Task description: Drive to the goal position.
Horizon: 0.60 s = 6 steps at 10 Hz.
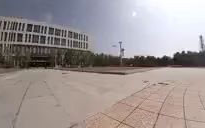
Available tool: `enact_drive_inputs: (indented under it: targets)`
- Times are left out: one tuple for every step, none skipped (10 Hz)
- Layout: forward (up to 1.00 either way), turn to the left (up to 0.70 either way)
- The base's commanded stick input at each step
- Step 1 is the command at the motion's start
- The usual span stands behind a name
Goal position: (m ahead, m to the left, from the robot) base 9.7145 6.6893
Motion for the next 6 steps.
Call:
enact_drive_inputs:
  targets:
    - [0.15, 0.0]
    - [0.7, 0.0]
    - [0.7, 0.0]
    - [0.7, 0.0]
    - [0.7, 0.0]
    - [0.7, 0.0]
